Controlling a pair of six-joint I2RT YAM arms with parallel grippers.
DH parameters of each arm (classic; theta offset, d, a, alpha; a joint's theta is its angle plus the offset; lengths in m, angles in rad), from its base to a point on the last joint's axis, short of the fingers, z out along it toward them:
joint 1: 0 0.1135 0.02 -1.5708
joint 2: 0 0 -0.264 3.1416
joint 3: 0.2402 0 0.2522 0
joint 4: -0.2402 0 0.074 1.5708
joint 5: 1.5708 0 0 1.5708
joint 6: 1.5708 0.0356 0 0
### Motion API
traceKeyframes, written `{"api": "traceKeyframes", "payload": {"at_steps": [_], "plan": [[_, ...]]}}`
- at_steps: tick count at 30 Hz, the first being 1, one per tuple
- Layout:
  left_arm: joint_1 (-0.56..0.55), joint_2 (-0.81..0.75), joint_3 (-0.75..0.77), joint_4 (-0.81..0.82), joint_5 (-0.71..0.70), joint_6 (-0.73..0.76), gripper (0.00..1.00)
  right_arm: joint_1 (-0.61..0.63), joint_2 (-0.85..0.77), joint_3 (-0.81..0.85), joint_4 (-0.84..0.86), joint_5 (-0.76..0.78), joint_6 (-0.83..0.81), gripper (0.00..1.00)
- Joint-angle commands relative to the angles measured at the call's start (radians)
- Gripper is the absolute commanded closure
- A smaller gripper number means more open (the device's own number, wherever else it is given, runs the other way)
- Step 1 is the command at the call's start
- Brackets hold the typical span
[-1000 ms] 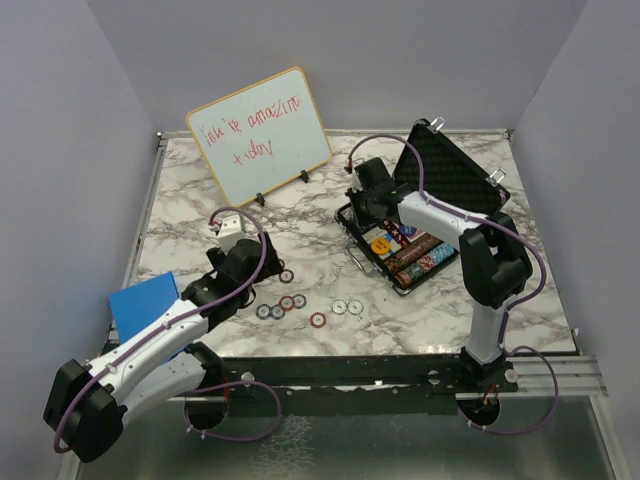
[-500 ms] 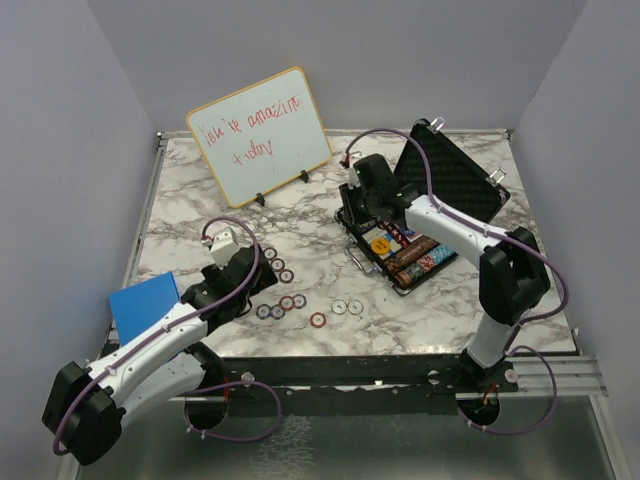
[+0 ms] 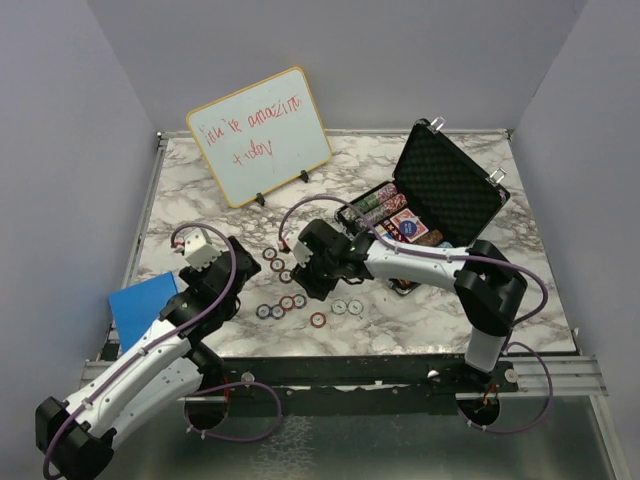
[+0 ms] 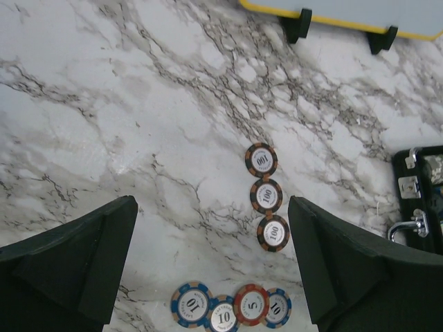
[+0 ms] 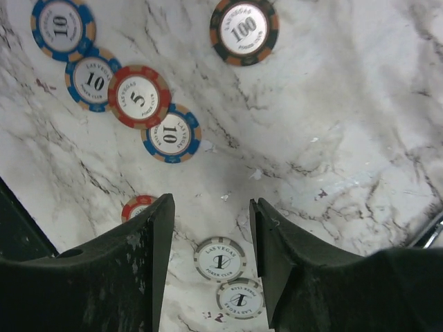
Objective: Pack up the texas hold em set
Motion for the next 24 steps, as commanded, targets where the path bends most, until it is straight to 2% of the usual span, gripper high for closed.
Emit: {"api": "traceKeyframes", "payload": {"at_steps": [1,3,7,18,24], "plan": [[0.005,-0.051,0.035,-0.04,-0.126,-0.02,0.01,0.051,0.081,0.043,-0.065,-0.058,-0.073,0.46],[0.006,-0.058,0.038,-0.042,-0.132,-0.006,0.01,0.08,0.13,0.089,-0.098,-0.077,-0.081,0.46],[0.005,-0.07,0.038,-0.044,-0.13,0.012,0.01,0.118,0.226,0.179,-0.146,-0.003,-0.047,0.45],[0.005,-0.068,0.048,-0.045,-0.137,0.064,0.01,0.13,0.33,0.277,-0.179,0.158,-0.026,0.41],[0.005,-0.077,0.045,-0.047,-0.143,0.064,0.01,0.131,0.353,0.29,-0.186,0.174,-0.024,0.42]]}}
